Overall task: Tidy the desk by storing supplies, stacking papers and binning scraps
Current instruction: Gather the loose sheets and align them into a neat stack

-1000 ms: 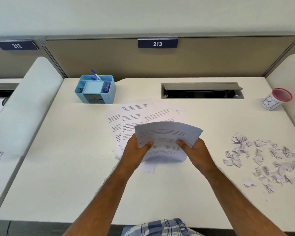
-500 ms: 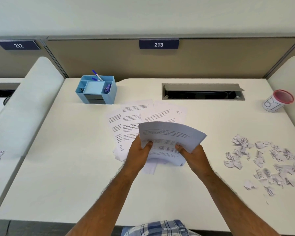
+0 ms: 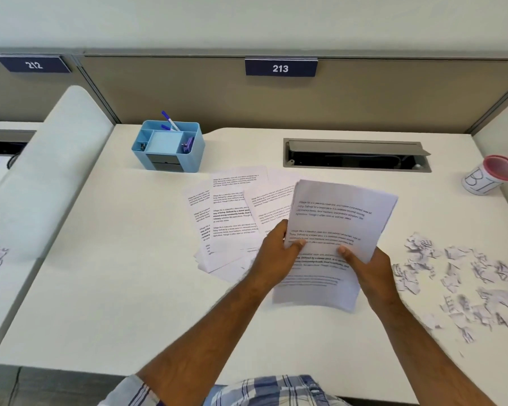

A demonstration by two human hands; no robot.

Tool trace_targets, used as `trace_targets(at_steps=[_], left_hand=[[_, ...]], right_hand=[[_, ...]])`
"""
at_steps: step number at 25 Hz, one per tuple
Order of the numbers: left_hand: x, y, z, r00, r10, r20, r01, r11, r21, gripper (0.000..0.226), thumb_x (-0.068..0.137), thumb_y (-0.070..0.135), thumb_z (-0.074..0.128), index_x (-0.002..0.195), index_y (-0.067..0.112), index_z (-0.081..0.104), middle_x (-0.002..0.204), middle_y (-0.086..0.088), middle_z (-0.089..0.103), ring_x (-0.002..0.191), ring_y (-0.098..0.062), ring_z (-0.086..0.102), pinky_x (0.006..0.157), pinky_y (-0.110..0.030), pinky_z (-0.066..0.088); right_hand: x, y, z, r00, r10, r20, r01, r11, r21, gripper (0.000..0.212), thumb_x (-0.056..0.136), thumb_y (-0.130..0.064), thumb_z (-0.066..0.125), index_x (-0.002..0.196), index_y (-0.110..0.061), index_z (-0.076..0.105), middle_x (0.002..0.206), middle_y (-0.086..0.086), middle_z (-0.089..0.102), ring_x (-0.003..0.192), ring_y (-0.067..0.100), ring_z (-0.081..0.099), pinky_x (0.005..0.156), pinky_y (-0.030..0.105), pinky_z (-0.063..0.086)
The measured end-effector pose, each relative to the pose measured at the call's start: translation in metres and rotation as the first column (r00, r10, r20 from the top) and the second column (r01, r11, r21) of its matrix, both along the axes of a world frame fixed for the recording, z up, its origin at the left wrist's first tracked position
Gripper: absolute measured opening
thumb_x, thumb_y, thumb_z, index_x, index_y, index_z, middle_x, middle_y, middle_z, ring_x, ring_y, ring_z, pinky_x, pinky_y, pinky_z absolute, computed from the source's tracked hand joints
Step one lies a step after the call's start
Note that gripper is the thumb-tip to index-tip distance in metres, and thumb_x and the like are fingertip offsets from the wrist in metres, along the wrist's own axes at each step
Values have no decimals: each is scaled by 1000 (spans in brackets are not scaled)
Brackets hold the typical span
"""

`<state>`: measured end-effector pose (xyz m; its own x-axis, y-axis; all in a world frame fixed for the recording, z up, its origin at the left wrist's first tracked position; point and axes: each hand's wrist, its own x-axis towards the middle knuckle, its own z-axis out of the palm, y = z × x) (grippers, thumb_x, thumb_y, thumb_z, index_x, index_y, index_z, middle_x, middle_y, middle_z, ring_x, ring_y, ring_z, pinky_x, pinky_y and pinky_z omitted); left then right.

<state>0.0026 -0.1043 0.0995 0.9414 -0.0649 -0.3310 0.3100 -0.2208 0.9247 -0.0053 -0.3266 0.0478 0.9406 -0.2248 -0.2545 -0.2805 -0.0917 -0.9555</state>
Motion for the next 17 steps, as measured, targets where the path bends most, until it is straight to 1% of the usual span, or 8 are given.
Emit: trace_targets(at_steps=[2, 4, 6, 8, 10, 14, 16, 17], left_hand=[[8, -5, -5, 998, -20, -59, 18, 999, -33, 31, 100, 34, 63, 129, 30, 55, 121, 13, 69, 101, -8, 72, 83, -32, 63], [17, -5, -13, 996, -14, -88, 11, 999, -36, 30, 100, 41, 61, 128, 29, 57, 118, 13, 69, 101, -7, 71, 83, -31, 61], [28, -2, -25, 992, 22, -121, -28, 999, -46, 25, 101, 43, 57, 123, 29, 60, 117, 9, 69, 104, -12, 70, 83, -33, 60], [40, 2, -39, 980, 80, -182, -98, 991, -91, 21, 103, 36, 55, 120, 26, 61, 117, 4, 70, 106, -18, 70, 86, -38, 62], [52, 8, -51, 961, 159, -227, -183, 979, -88, 20, 103, 27, 56, 121, 19, 60, 119, -2, 68, 105, -21, 70, 84, -36, 62], [75, 25, -80, 883, 390, -262, -378, 921, 99, 39, 95, 22, 65, 131, 11, 55, 120, -5, 63, 104, -24, 67, 86, -39, 59], [84, 32, -95, 850, 455, -265, -399, 885, 240, 47, 87, 27, 70, 128, 10, 56, 121, -6, 61, 107, -26, 66, 89, -43, 61], [87, 34, -103, 846, 462, -266, -371, 869, 327, 53, 84, 31, 72, 129, 9, 56, 126, -7, 56, 110, -28, 65, 91, -46, 60]], right_hand=[[2, -10, -3, 1000, -15, -26, 15, 1000, -25, 23, 81, -29, 85, 99, -23, 71, 97, -6, 78, 83, 12, 77, 70, 31, 60], [5, -18, -8, 999, -26, -37, 26, 1000, -6, 24, 82, -28, 84, 101, -22, 72, 97, -6, 78, 84, 12, 77, 71, 31, 59], [9, -23, -14, 998, -35, -56, 37, 999, 30, 25, 82, -25, 84, 104, -21, 73, 99, -5, 80, 86, 13, 77, 75, 32, 59], [15, -24, -19, 996, -45, -78, 50, 997, 65, 29, 83, -23, 84, 109, -19, 73, 102, -5, 80, 90, 15, 77, 79, 34, 59], [23, -23, -24, 994, -46, -94, 52, 996, 69, 33, 83, -23, 84, 113, -17, 72, 104, -4, 79, 92, 16, 77, 81, 35, 59], [39, -21, -30, 992, -57, -110, 65, 995, 72, 28, 83, -24, 84, 108, -20, 73, 100, -7, 79, 89, 10, 76, 80, 32, 59], [47, -20, -34, 992, -55, -114, 64, 995, 75, 25, 83, -23, 83, 106, -22, 72, 99, -10, 79, 89, 7, 76, 78, 28, 58], [50, -21, -36, 992, -55, -116, 64, 995, 77, 25, 83, -22, 83, 106, -22, 72, 100, -11, 79, 90, 6, 75, 77, 27, 57]])
